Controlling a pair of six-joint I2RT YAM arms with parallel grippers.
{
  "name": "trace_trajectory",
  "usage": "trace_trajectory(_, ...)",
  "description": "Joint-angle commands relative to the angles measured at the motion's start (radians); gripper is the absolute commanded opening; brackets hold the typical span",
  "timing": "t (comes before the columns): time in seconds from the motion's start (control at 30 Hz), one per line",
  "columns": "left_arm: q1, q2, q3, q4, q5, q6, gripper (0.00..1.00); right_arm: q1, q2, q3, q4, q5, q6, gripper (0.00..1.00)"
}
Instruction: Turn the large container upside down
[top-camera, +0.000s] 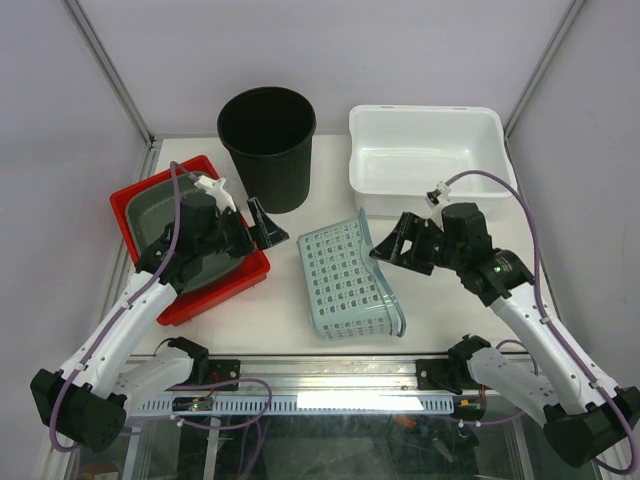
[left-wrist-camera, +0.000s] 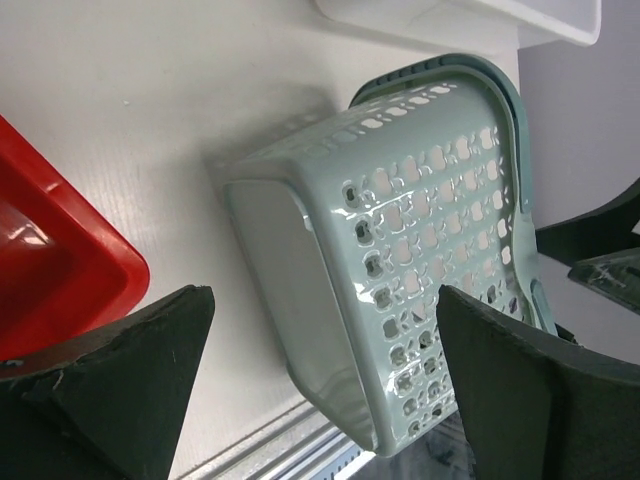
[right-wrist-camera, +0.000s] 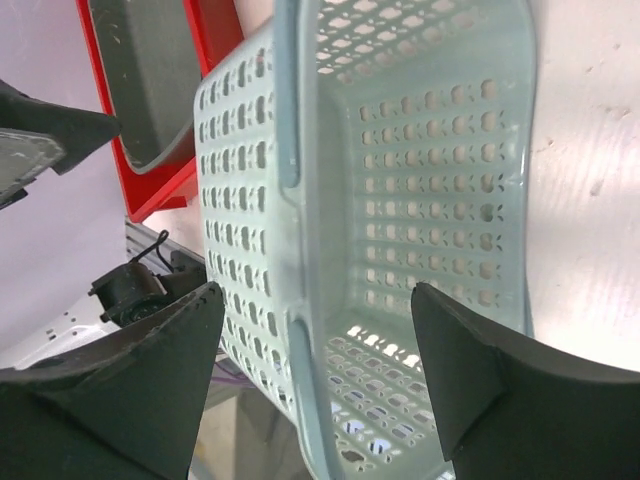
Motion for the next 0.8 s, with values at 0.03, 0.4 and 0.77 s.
trace_trajectory(0.03, -0.006, -0.058, -0.072, 0.100, 0.069, -0.088, 0.99, 0.067, 0.039, 0.196, -0.212, 0.131, -0.181, 0.79)
trace_trajectory(0.4, -0.133, -0.103, -0.155, 0.172, -0.001, -0.200, 0.99, 0.532, 0.224, 0.403, -0.478, 0.641, -0.127, 0.71)
trace_trajectory(0.77, -0.205, -0.082, -0.229, 0.270, 0.029, -0.264, 0.97, 0.581, 0.261, 0.424, -0.489, 0.725, -0.104, 0.42)
